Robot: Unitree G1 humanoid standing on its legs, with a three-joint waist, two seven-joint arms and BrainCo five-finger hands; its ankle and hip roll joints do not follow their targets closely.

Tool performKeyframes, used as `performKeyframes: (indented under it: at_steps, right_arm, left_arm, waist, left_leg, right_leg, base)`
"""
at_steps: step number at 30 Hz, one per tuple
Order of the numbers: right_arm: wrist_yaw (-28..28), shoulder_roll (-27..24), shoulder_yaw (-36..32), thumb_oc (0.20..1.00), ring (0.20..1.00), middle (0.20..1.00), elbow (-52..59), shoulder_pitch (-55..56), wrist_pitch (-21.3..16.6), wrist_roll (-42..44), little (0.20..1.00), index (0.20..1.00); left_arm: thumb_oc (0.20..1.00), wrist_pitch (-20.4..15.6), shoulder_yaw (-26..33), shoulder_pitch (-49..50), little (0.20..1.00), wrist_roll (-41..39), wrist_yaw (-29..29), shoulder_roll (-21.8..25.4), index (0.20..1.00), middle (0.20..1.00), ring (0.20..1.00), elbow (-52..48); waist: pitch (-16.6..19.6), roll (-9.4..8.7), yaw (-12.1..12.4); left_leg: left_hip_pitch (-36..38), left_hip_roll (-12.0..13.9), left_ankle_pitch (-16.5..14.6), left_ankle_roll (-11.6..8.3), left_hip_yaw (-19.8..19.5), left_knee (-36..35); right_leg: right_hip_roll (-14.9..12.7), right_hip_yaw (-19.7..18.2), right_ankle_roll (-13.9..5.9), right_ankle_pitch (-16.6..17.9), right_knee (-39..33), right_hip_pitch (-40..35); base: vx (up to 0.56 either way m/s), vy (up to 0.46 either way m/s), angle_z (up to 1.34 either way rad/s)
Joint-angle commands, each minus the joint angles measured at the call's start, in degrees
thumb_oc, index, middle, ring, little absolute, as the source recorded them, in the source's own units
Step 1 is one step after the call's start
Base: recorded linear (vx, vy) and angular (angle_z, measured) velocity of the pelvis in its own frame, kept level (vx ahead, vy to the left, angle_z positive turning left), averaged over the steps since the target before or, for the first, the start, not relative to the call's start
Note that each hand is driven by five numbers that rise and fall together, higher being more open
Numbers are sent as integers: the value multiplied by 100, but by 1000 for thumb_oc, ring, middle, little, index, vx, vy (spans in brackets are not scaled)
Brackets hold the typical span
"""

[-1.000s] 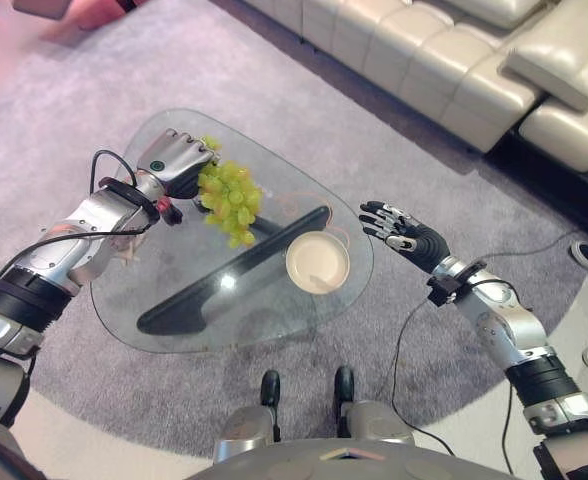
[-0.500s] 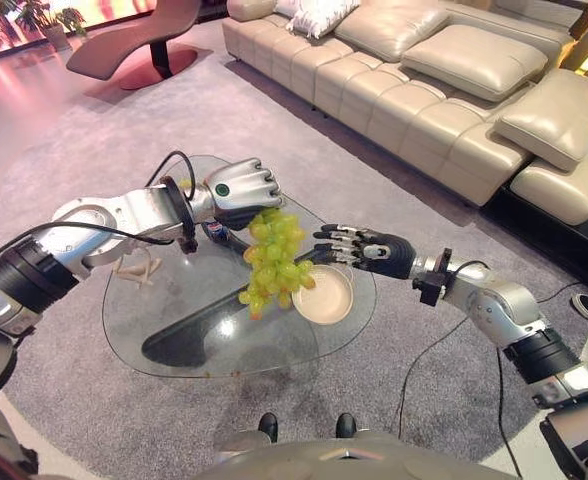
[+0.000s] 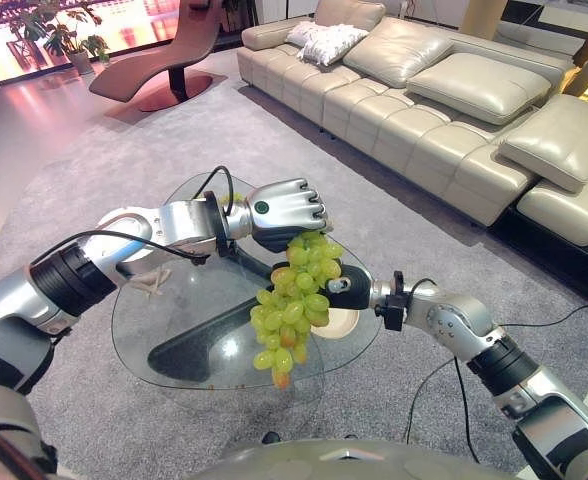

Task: Pick up fruits into the plate

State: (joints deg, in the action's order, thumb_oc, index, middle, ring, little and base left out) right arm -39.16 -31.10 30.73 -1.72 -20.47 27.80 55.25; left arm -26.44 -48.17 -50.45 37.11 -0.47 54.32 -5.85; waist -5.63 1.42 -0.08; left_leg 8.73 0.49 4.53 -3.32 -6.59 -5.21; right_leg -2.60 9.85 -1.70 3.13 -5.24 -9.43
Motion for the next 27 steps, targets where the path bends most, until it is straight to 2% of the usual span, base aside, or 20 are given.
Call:
performKeyframes:
  at_steps: [1, 7, 19, 20, 21, 22, 27]
  right_arm:
    - [-148, 270, 118, 1000, 1000, 1000, 604, -253, -68, 511, 1000, 1000]
    - [-129, 462, 352, 1000, 1000, 1000, 799, -269, -21, 650, 1000, 1000]
    - [34, 628, 413, 1000, 1000, 1000, 927, -200, -233, 925, 1000, 1000]
    - [45, 641, 410, 953, 953, 953, 924, -190, -262, 943, 953, 953]
    - [102, 670, 398, 504, 504, 504, 916, -182, -310, 984, 504, 504]
    - [131, 705, 384, 200, 200, 200, 897, -165, -326, 1005, 200, 200]
    - [179, 783, 344, 200, 200, 200, 849, -109, -344, 1017, 200, 200]
  left_arm:
    - [200, 247, 104, -871, 200, -490, 59, -191, 200, 200, 200, 309]
    - [200, 342, 112, -826, 200, -446, -119, -293, 200, 200, 200, 423]
    - [200, 298, 244, -579, 200, -349, -232, -319, 200, 200, 200, 554]
    - [200, 299, 258, -564, 200, -352, -245, -324, 200, 200, 200, 552]
    - [200, 293, 283, -539, 200, -344, -264, -337, 200, 200, 200, 559]
    - [200, 278, 310, -510, 200, -326, -276, -348, 200, 200, 200, 570]
    - [200, 267, 372, -460, 200, -325, -311, -359, 200, 200, 200, 591]
  waist:
    - [104, -191, 113]
    - [95, -180, 115]
    - [75, -177, 134]
    - [73, -177, 136]
    - [70, -176, 141]
    - [71, -175, 145]
    - [75, -167, 145]
  left_leg:
    - [271, -311, -946, 192, 611, 174]
    - [267, -302, -938, 187, 651, 170]
    - [279, -289, -922, 185, 680, 148]
    - [277, -290, -920, 186, 679, 149]
    - [276, -290, -917, 186, 678, 147]
    - [281, -289, -916, 186, 675, 142]
    - [284, -290, -912, 184, 672, 134]
  right_leg:
    - [-193, -53, -448, -458, 262, -114]
    - [-192, -84, -452, -454, 234, -117]
    - [-180, -103, -453, -443, 196, -130]
    - [-178, -105, -452, -440, 192, -131]
    - [-177, -103, -450, -439, 187, -135]
    - [-176, -101, -449, -439, 183, -140]
    - [-174, -105, -451, -430, 170, -142]
  base:
    - [0, 0, 0]
    - [0, 0, 0]
    - [-4, -1, -3]
    - [0, 0, 0]
    - [0, 0, 0]
    - [0, 0, 0]
    - [0, 0, 0]
